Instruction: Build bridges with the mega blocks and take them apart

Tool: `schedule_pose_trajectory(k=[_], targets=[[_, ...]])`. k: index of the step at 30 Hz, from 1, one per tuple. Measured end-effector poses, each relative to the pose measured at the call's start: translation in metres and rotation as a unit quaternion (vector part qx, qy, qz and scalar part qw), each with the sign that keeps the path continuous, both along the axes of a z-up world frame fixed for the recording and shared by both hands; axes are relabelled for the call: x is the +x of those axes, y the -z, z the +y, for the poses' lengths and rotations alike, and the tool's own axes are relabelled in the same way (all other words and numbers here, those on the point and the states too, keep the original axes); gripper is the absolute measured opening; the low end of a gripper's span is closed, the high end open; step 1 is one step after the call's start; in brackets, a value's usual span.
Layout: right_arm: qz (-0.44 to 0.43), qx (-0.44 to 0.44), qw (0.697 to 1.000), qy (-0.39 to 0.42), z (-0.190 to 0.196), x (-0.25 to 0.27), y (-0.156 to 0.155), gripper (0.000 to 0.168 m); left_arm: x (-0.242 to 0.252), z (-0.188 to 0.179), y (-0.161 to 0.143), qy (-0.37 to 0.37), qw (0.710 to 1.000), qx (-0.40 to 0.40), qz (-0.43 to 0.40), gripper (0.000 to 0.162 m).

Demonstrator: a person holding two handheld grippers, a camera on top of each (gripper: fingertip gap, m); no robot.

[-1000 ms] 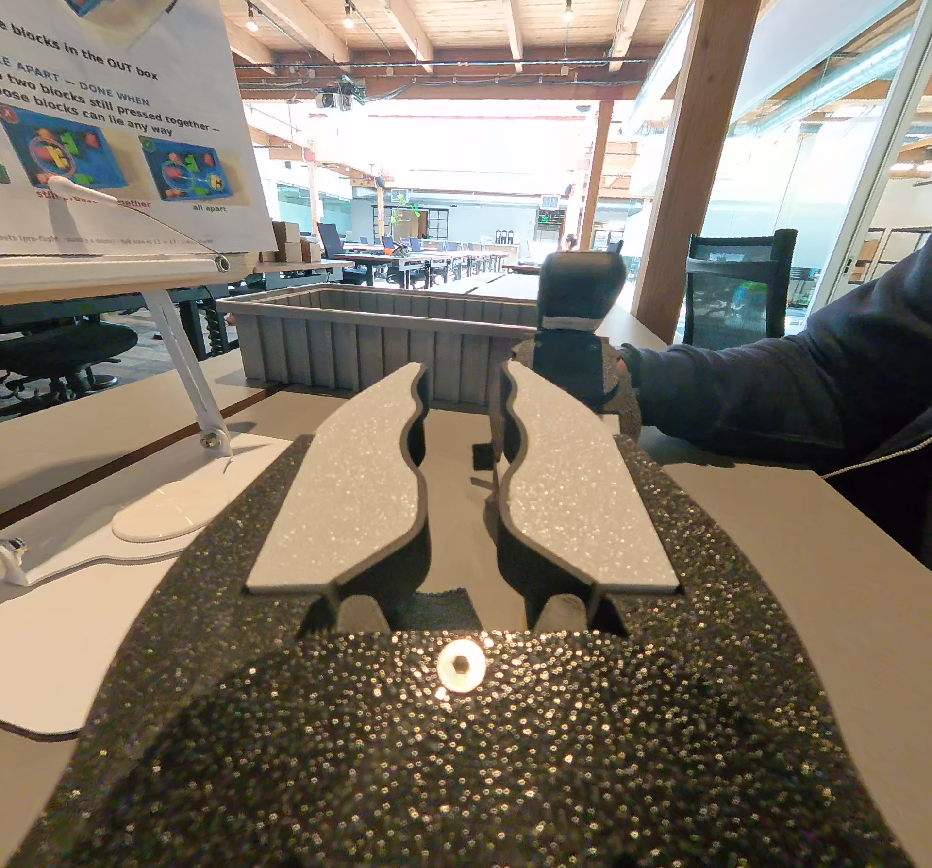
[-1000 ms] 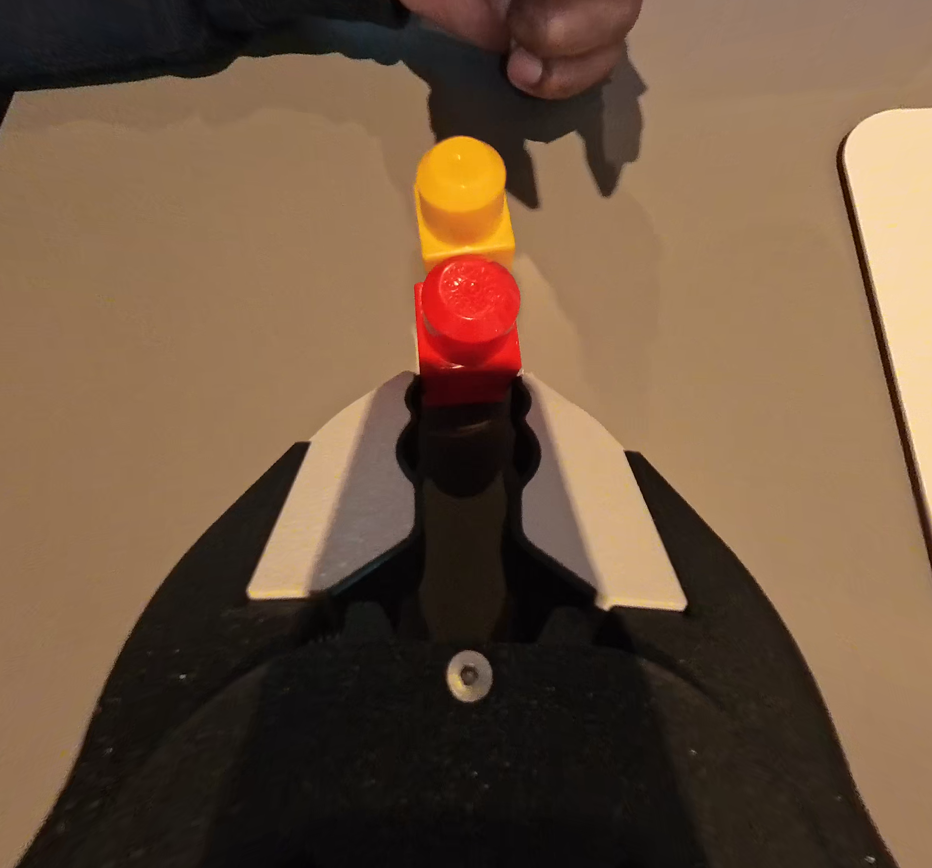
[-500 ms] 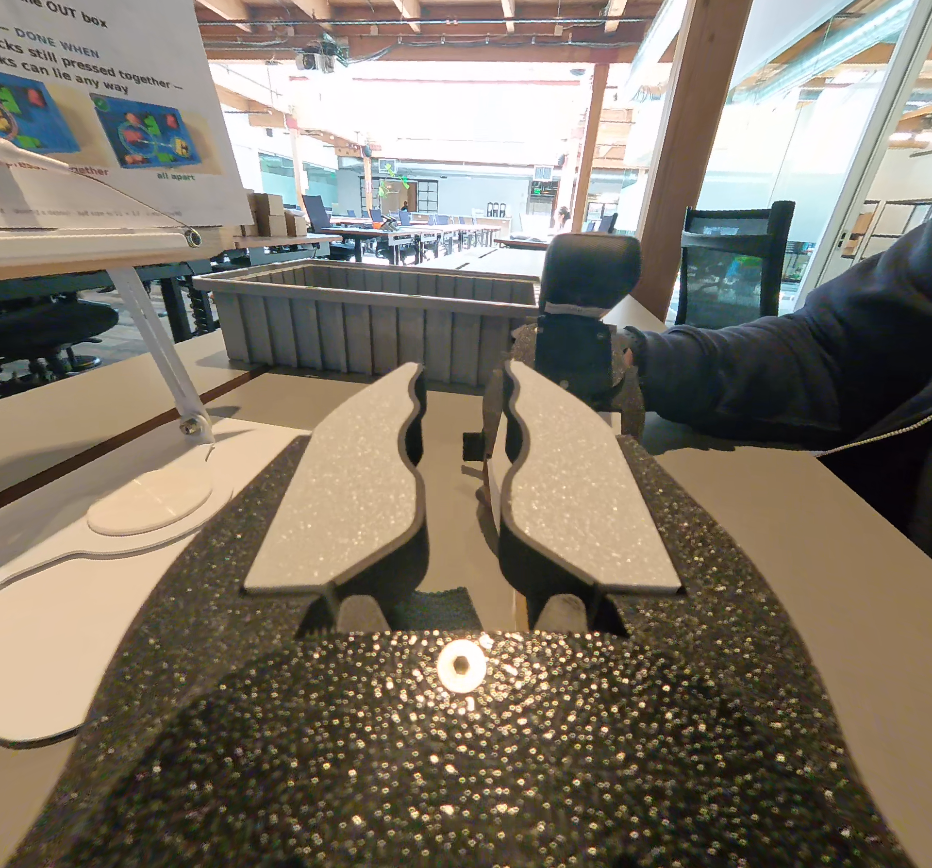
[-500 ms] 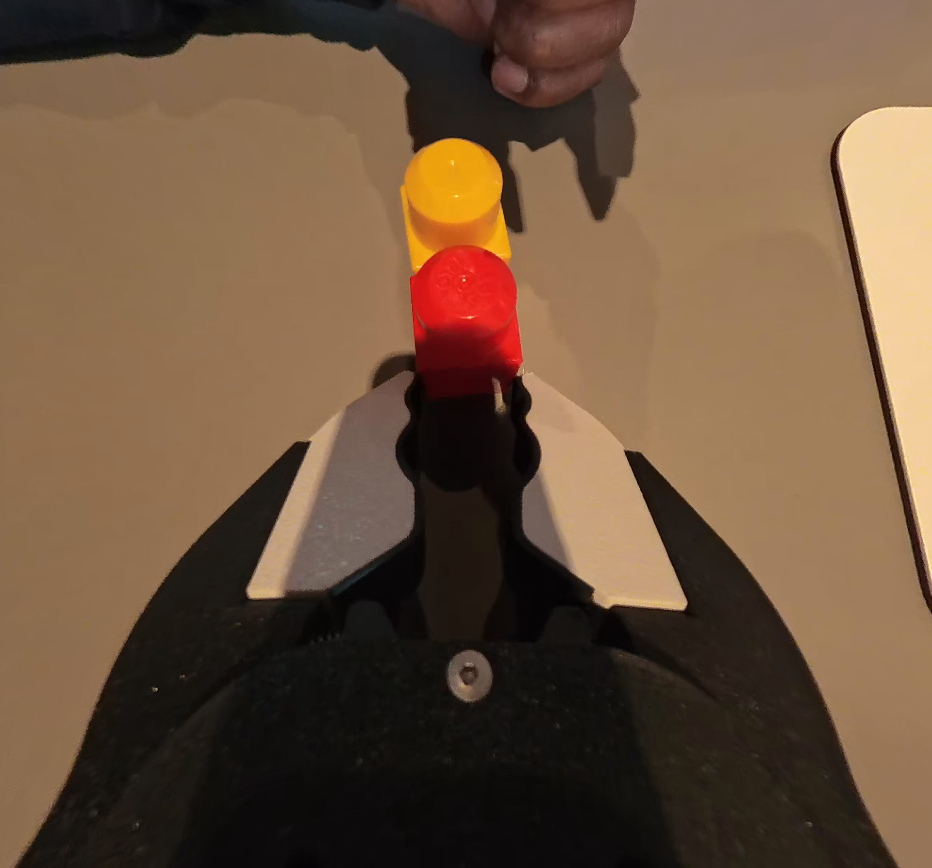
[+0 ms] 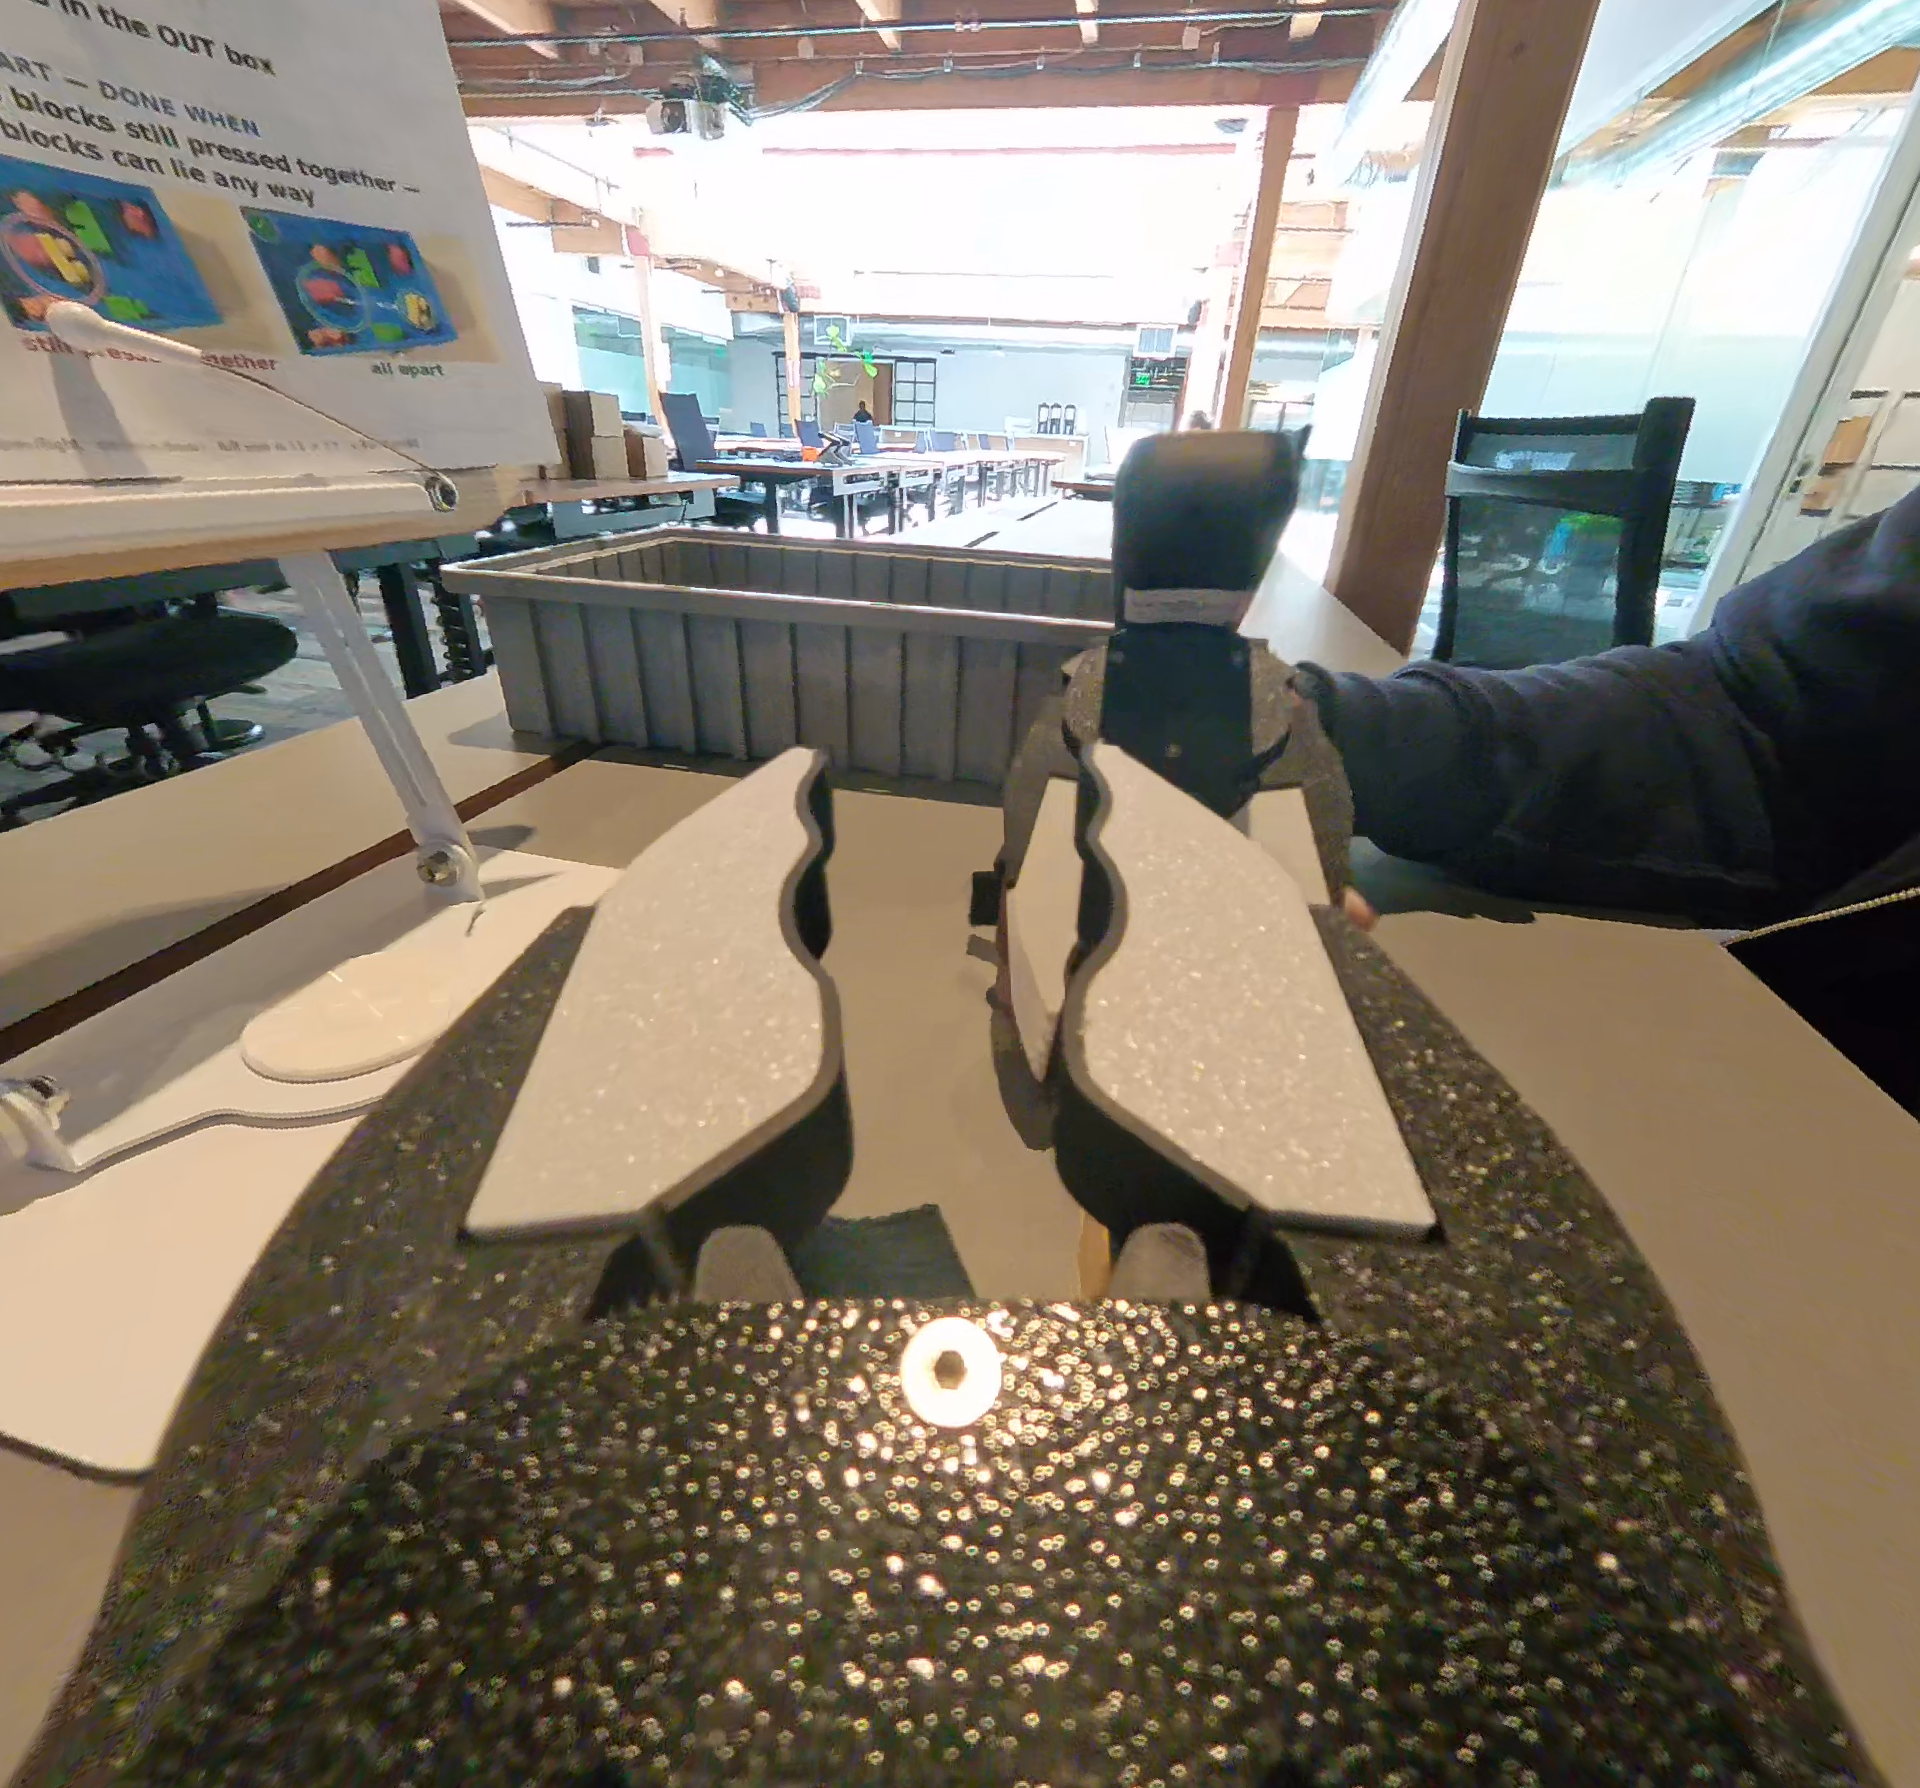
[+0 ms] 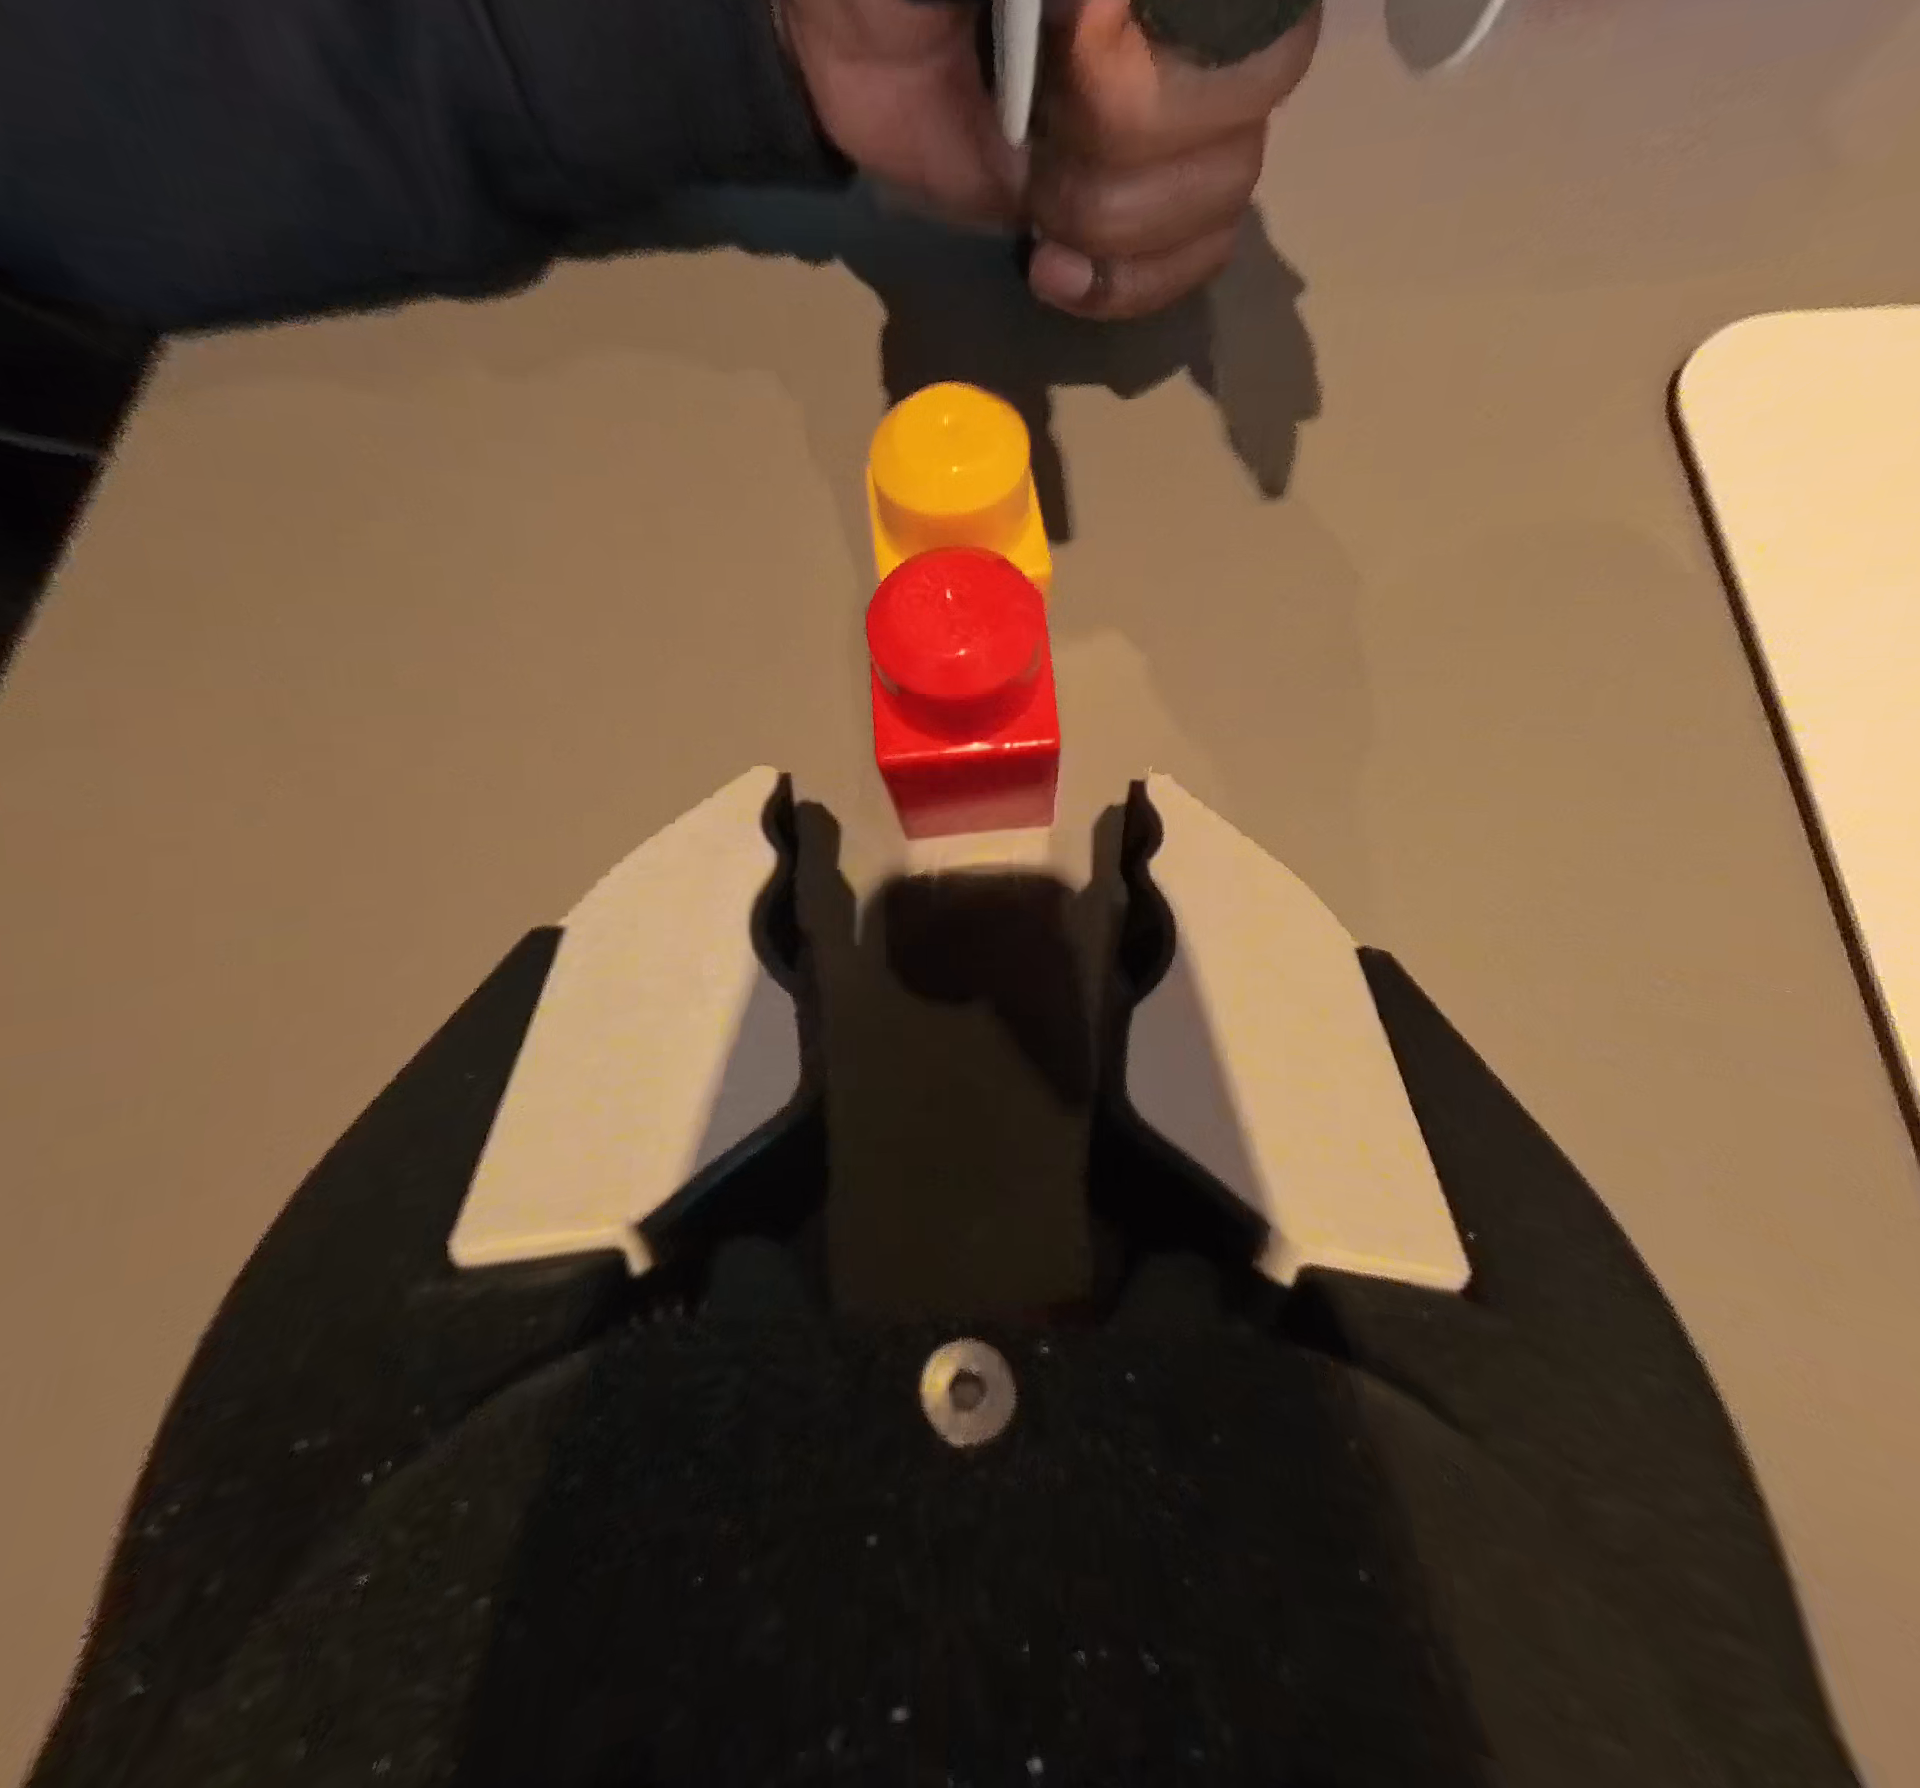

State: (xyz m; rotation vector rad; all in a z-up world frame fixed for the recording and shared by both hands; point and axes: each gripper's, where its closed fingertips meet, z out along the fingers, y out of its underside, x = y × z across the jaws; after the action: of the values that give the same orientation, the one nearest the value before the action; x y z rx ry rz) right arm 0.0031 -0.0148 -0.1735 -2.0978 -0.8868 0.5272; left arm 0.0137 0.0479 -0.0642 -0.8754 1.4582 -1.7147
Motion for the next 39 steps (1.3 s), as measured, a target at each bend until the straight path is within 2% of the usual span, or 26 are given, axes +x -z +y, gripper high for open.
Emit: schedule_pose_trajectory(k=[5, 9, 13, 17, 20, 22, 24, 26, 29, 31, 32, 35, 37, 39], targets=[[0.142, 0.034, 0.989, 0.005, 0.001, 0.011, -0.035, 0.061, -0.006, 0.015, -0.022, -0.067, 0.997, 0.024, -0.009, 0.049], [0.217, 0.039, 0.975, 0.019, 0.004, 0.023, -0.050, 0.058, -0.041, 0.038, -0.055, -0.208, 0.978, 0.029, 0.013, 0.052], [0.209, 0.030, 0.977, 0.018, 0.004, 0.021, -0.047, 0.056, -0.098, 0.066, -0.074, -0.336, 0.933, 0.089, 0.095, 0.050], [0.217, 0.024, 0.976, 0.021, 0.005, 0.022, -0.047, 0.054, -0.163, 0.122, -0.116, -0.446, 0.858, 0.177, 0.182, 0.049], [0.219, 0.022, 0.975, 0.020, 0.005, 0.022, -0.047, 0.053, -0.200, 0.167, -0.128, -0.481, 0.812, 0.196, 0.268, 0.049], [0.215, 0.021, 0.976, 0.019, 0.004, 0.022, -0.046, 0.052, -0.210, 0.196, -0.120, -0.470, 0.799, 0.183, 0.327, 0.050], [0.213, 0.020, 0.977, 0.018, 0.004, 0.021, -0.046, 0.052, -0.206, 0.221, -0.102, -0.437, 0.802, 0.151, 0.378, 0.054], [0.212, 0.020, 0.977, 0.018, 0.004, 0.021, -0.045, 0.051, -0.197, 0.249, -0.077, -0.406, 0.802, 0.114, 0.423, 0.053], [0.211, 0.021, 0.977, 0.018, 0.003, 0.021, -0.045, 0.051, -0.189, 0.292, -0.027, -0.387, 0.776, 0.079, 0.491, 0.055], [0.211, 0.022, 0.977, 0.018, 0.003, 0.021, -0.045, 0.050, -0.175, 0.312, -0.002, -0.365, 0.784, 0.075, 0.496, 0.049], [0.212, 0.022, 0.977, 0.018, 0.003, 0.021, -0.046, 0.050, -0.168, 0.322, 0.008, -0.355, 0.788, 0.104, 0.492, 0.049], [0.220, 0.019, 0.975, 0.017, 0.003, 0.021, -0.046, 0.049, -0.161, 0.338, 0.040, -0.296, 0.772, 0.265, 0.496, 0.048], [0.226, 0.017, 0.974, 0.018, 0.003, 0.022, -0.047, 0.048, -0.161, 0.344, 0.058, -0.257, 0.745, 0.348, 0.507, 0.049], [0.231, 0.012, 0.973, 0.017, 0.004, 0.023, -0.047, 0.048, -0.155, 0.352, 0.064, -0.241, 0.731, 0.391, 0.504, 0.050]])
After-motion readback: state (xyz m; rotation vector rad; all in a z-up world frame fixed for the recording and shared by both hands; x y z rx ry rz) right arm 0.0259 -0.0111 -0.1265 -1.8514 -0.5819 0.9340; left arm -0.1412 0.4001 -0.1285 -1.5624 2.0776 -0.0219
